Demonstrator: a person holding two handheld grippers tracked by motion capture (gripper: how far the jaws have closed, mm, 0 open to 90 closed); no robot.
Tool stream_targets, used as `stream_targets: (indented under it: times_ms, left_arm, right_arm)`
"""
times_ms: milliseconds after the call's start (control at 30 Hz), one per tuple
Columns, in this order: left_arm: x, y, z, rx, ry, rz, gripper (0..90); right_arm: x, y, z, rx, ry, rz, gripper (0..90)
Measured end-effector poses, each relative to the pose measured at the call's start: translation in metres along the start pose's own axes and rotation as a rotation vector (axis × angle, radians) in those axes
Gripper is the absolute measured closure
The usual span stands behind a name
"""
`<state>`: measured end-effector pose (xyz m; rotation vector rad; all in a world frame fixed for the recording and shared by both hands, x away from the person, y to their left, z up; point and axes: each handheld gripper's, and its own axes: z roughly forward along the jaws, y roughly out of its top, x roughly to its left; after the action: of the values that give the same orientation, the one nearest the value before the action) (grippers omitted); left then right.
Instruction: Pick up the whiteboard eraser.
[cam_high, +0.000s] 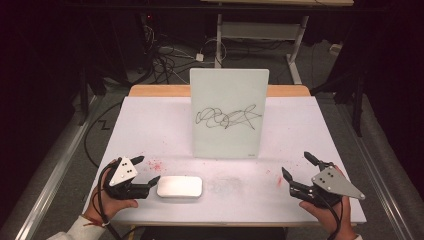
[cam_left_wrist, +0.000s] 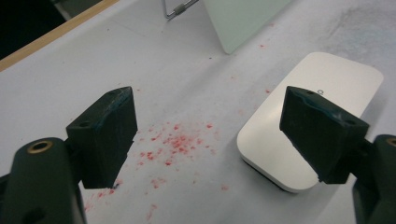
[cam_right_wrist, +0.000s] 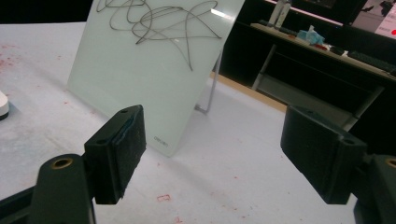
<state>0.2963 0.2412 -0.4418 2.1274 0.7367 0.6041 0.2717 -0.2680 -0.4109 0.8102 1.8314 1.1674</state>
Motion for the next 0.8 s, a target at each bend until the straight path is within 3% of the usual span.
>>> stream_targets:
  times_ms: [67, 200, 367, 500, 533, 567, 633, 800]
  left_arm:
    - [0.001, 0.001, 0.000, 0.032, -0.055, 0.008, 18.9]
    - [-0.001, 0.005, -0.001, 0.106, -0.094, 0.041, 15.7]
    - [-0.005, 0.011, -0.004, 0.121, -0.098, 0.090, 16.1]
    - [-0.010, 0.021, 0.003, 0.171, -0.139, 0.139, 16.6]
    - [-0.011, 0.025, 0.006, 0.187, -0.163, 0.150, 17.6]
    - [-0.015, 0.031, 0.017, 0.226, -0.200, 0.192, 18.7]
    - [-0.020, 0.037, 0.028, 0.270, -0.233, 0.233, 19.6]
    - [-0.030, 0.047, 0.048, 0.330, -0.335, 0.303, 20.0]
  right_arm:
    - [0.000, 0.000, 0.001, 0.003, 0.012, 0.007, 22.7]
    - [0.002, -0.004, 0.005, 0.038, 0.047, -0.001, 22.6]
    - [0.015, -0.005, 0.011, 0.067, 0.117, -0.052, 22.5]
    - [0.022, -0.006, 0.015, 0.095, 0.147, -0.071, 22.5]
    - [0.024, -0.007, 0.018, 0.105, 0.161, -0.085, 22.5]
    - [0.025, -0.008, 0.019, 0.113, 0.164, -0.086, 22.5]
    - [0.027, -0.009, 0.021, 0.123, 0.174, -0.085, 22.5]
    - [0.032, -0.009, 0.023, 0.139, 0.192, -0.109, 22.5]
